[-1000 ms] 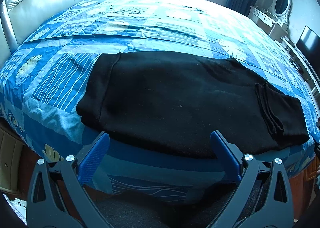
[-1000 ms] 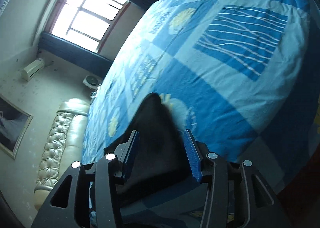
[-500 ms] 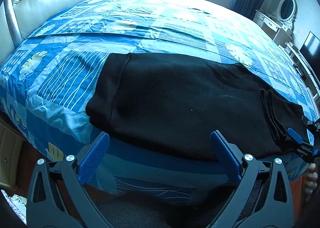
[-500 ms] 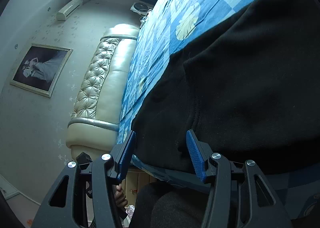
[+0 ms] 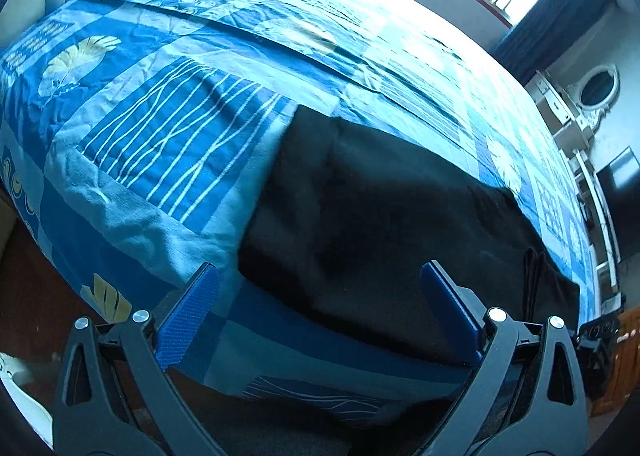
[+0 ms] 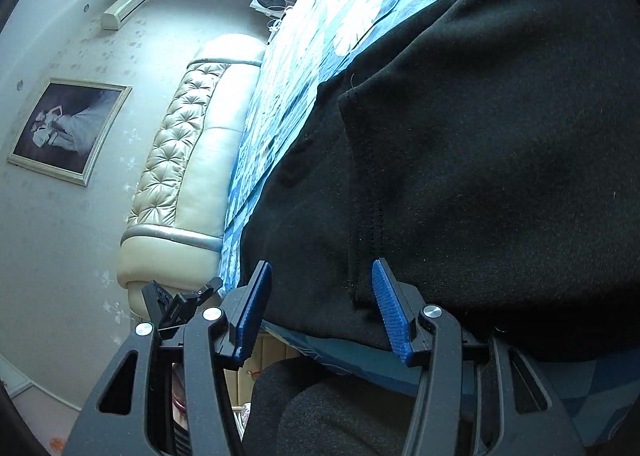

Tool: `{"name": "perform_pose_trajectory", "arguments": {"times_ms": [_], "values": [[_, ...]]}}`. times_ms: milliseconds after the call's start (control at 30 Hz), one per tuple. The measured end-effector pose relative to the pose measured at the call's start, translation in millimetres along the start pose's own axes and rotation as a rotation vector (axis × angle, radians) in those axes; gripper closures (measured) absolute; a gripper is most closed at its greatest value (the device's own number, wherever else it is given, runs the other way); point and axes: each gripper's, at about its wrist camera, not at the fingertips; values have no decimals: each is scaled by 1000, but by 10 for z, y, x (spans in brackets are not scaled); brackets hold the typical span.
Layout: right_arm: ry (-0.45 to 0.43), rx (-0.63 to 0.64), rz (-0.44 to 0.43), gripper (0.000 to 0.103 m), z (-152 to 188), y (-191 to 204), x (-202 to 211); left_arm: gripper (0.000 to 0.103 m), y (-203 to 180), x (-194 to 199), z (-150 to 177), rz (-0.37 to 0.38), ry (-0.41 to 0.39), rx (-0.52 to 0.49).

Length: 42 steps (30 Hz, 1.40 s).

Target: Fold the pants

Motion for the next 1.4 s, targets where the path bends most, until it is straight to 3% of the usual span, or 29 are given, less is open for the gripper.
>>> {"name": "perform_pose_trajectory", "arguments": {"times_ms": [167,267,533,633,767,1000,1200,1233,1267,1333,1400], "values": [[-2,0,-12,50,3,-34,1,3,394,-108,-302,109,32,79],[-4,0,-12,50,9,-38,6,3,509,-275,-423,210,91,98],[-9,-1,-22,50,22,-49,24,3,472,-565,-859,459,72,123],[-13,0,-26,50,30,-60,32,3,374,-759,-983,483,111,102],[-20,-3,-28,50,36,-62,35,3,338,-993,-934,540,224,73],[-20,-11,-39,50,31,-88,44,5,266,-809,-502,731,262,-42],[-30,-9,-39,50,46,-94,52,8,303,-910,-532,692,255,63],[-31,-10,-39,50,47,-93,54,16,278,-920,-536,660,260,52],[-33,-10,-39,50,48,-94,56,32,250,-943,-530,612,267,28],[-35,-10,-40,50,49,-95,62,54,185,-965,-508,500,275,-15],[-36,-10,-41,50,51,-98,63,63,201,-956,-508,486,283,2]]}}
Point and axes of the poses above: each gripper's, at about its wrist camera, not at the fingertips, and x roughly against the way its jaws point, y to its left, z to its underside, and after that the axes turned 3 degrees about x, right-handed
